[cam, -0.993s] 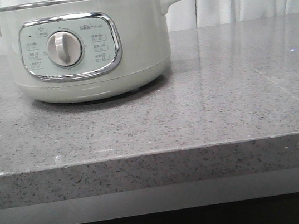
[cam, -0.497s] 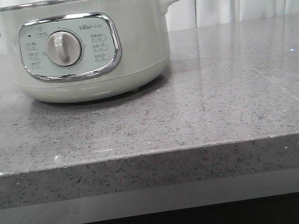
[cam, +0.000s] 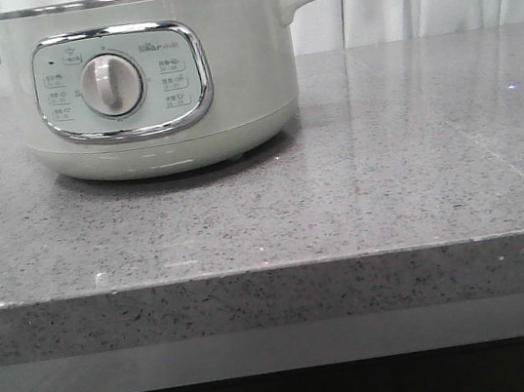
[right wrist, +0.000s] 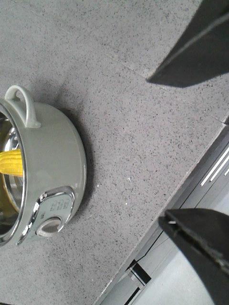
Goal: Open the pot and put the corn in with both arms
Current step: 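Lower the glass lid back onto the pot with the left gripper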
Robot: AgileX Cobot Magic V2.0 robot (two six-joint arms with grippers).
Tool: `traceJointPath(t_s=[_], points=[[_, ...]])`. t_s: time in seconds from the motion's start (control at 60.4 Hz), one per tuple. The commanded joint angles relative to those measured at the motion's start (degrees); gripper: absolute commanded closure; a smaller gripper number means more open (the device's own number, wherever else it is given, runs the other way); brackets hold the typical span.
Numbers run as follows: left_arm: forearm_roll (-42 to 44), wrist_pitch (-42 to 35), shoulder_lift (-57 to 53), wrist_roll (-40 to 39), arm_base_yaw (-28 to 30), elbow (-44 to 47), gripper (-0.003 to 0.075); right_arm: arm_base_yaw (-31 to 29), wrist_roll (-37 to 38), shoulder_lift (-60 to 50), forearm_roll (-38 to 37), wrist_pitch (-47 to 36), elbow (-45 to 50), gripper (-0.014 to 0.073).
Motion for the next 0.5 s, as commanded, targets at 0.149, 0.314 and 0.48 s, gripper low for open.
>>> traceJointPath(t_s=[0.149, 0.314, 0.48], points=[[-0.8, -9.0, 0.7, 0.2, -0.3, -4.9, 0.0481, -0.4, -0.1, -0.1, -0.1, -3.8, -1.5, 0.0043], [-0.7, -10.8, 2.7, 0.2, -0.3, -5.3, 0.0481, -0.4, -0.1, -0.1, -0.1, -3.8, -1.5, 0.0043], [0.6, -9.6, 3.8, 0.2, -0.9, -5.4, 0.0481, -0.4, -0.1, -0.1, -0.1, -3.8, -1.5, 0.0043]])
